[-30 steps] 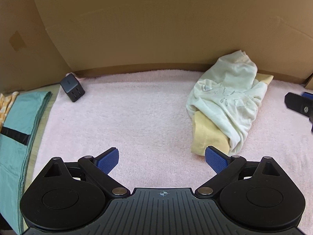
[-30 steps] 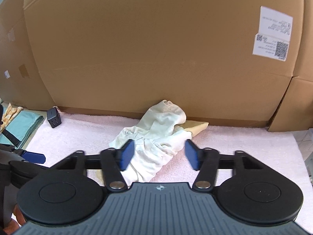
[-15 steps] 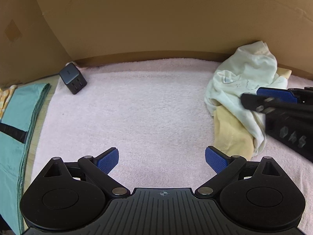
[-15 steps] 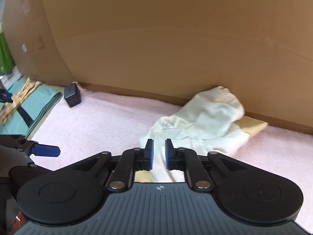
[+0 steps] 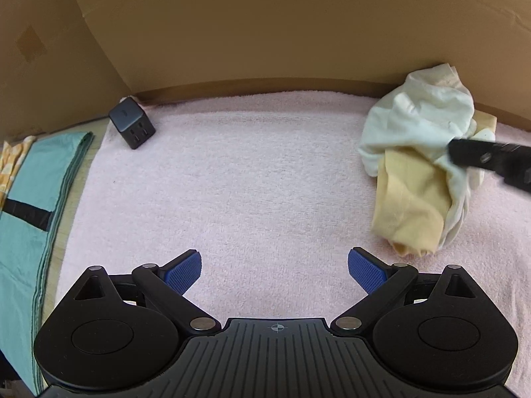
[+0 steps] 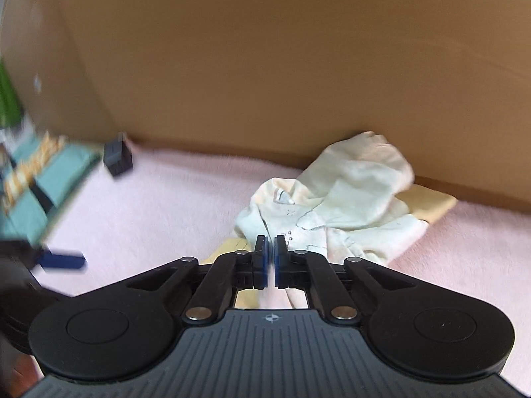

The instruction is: Fold clothes

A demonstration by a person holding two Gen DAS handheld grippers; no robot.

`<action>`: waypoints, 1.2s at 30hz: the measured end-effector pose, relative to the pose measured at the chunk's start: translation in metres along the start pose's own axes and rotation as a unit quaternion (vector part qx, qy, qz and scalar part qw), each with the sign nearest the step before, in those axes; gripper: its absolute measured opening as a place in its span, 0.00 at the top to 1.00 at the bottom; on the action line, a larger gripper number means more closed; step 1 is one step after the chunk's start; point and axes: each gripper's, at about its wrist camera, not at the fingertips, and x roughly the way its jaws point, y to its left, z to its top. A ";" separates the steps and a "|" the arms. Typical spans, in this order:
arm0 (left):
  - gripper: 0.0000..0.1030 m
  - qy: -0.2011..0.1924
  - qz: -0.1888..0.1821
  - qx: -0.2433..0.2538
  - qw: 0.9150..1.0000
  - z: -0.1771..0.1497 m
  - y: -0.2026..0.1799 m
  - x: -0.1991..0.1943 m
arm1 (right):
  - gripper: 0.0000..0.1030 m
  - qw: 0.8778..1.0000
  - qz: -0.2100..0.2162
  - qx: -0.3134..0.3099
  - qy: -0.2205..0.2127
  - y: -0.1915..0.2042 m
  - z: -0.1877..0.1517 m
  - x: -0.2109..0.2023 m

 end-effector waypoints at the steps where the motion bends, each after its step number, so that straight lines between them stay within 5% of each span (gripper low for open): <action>1: 0.03 -0.001 0.000 0.002 1.000 -0.001 -0.002 -0.001 | 0.96 0.999 0.016 0.030 -0.012 -0.008 0.000 -0.011; 8: 0.03 -0.016 -0.011 0.024 1.000 -0.005 -0.025 -0.013 | 0.97 0.970 0.132 0.192 -0.070 -0.063 -0.018 -0.081; 10: 0.03 -0.019 -0.015 0.033 0.999 -0.008 -0.033 -0.016 | 0.96 0.967 0.125 0.214 -0.055 -0.077 -0.031 -0.090; 13: 0.03 -0.022 -0.022 0.046 0.998 -0.011 -0.045 -0.021 | 0.93 0.975 0.046 0.215 -0.006 -0.092 -0.053 -0.092; 17: 0.03 -0.024 -0.028 0.061 0.997 -0.018 -0.058 -0.026 | 0.80 0.986 -0.030 0.165 0.010 -0.091 -0.067 -0.100; 19: 0.03 -0.023 -0.030 0.066 0.997 -0.022 -0.062 -0.028 | 0.60 0.990 -0.029 0.136 -0.005 -0.082 -0.064 -0.106; 20: 0.03 -0.022 -0.030 0.067 0.997 -0.024 -0.064 -0.029 | 0.41 0.993 -0.026 0.118 -0.013 -0.075 -0.061 -0.107; 22: 0.03 -0.020 -0.030 0.069 0.997 -0.027 -0.064 -0.030 | 0.37 0.997 -0.013 0.070 -0.032 -0.056 -0.050 -0.107; 27: 0.03 -0.017 -0.024 0.062 0.998 -0.032 -0.056 -0.034 | 0.38 0.999 -0.001 -0.014 -0.034 -0.023 -0.018 -0.070; 31: 0.03 -0.014 -0.018 0.049 0.999 -0.035 -0.044 -0.037 | 0.38 0.998 -0.017 -0.061 0.019 -0.013 -0.010 -0.017; 32: 0.03 -0.014 -0.016 0.046 0.999 -0.036 -0.041 -0.037 | 0.47 0.997 -0.020 -0.065 0.037 -0.013 -0.010 -0.005; 33: 0.03 -0.014 -0.015 0.043 0.999 -0.036 -0.038 -0.037 | 0.81 0.998 -0.010 -0.057 0.039 -0.013 -0.009 -0.003; 34: 0.03 -0.014 -0.015 0.041 0.999 -0.036 -0.036 -0.037 | 0.96 0.999 0.012 -0.037 0.025 -0.015 -0.006 -0.012; 36: 0.03 -0.013 -0.013 0.035 0.999 -0.036 -0.032 -0.038 | 0.95 0.998 0.055 0.004 -0.004 -0.020 0.001 -0.029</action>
